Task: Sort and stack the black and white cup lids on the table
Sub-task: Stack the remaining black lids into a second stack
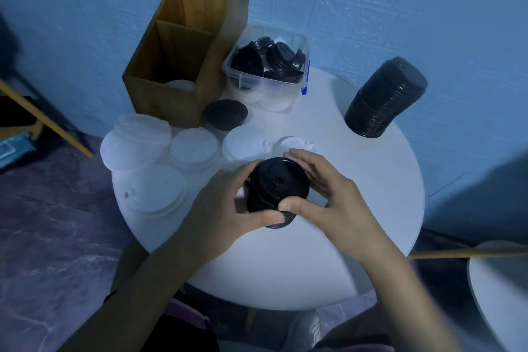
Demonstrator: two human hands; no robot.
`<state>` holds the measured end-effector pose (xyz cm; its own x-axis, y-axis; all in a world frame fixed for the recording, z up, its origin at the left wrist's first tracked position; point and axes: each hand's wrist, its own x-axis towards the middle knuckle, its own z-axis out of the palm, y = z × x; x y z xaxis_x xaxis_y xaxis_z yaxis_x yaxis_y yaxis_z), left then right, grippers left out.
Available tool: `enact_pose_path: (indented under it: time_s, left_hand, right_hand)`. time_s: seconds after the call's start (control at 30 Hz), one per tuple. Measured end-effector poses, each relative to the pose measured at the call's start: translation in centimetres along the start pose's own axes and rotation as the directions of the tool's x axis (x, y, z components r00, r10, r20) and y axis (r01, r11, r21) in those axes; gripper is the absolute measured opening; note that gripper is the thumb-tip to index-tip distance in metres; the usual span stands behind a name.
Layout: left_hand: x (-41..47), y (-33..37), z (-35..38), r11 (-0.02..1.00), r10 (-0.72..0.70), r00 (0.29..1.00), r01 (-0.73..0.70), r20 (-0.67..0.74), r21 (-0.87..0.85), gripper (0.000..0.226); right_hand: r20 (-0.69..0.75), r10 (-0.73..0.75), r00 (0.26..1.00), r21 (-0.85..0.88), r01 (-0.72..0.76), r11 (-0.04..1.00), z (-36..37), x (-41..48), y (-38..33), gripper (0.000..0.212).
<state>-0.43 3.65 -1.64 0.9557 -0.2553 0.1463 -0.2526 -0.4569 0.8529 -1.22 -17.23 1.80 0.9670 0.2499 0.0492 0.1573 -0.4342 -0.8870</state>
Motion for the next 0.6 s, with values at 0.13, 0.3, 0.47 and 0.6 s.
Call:
enact_pose_path:
  time_s: [0.13,0.3,0.47,0.6]
  left_hand:
    - [-0.6,-1.3,0.1,0.993,-0.044,0.999,0.046,0.020,-0.111,0.089]
    - [-1.2,-1.5,-0.4,0.983,-0.037,0.999,0.039,0.014,-0.178,0.075]
    - [-0.9,-1.5,-0.4,0.985,-0.041,0.999,0.037,-0.022,-0.169,0.065]
    - [-1.0,-1.4,-0.6,0.983,-0.028,0.999,0.022,-0.030,-0.180,0.062]
  right_hand:
    - [0.046,-0.014,0.999,0.146,0.007,0.989,-0.1,0.1,0.4,0.057]
    - [0.068,-0.035,0.997,0.198,0.021,0.980,0.6,0.8,0.1,0.053]
    - [0.043,-0.034,0.998,0.124,0.029,0.992,-1.6,5.1,-0.7,0.019]
    - [-0.077,-0.134,0.988,-0.186,0.118,0.975,-0.4,11.7,0.2,0.028]
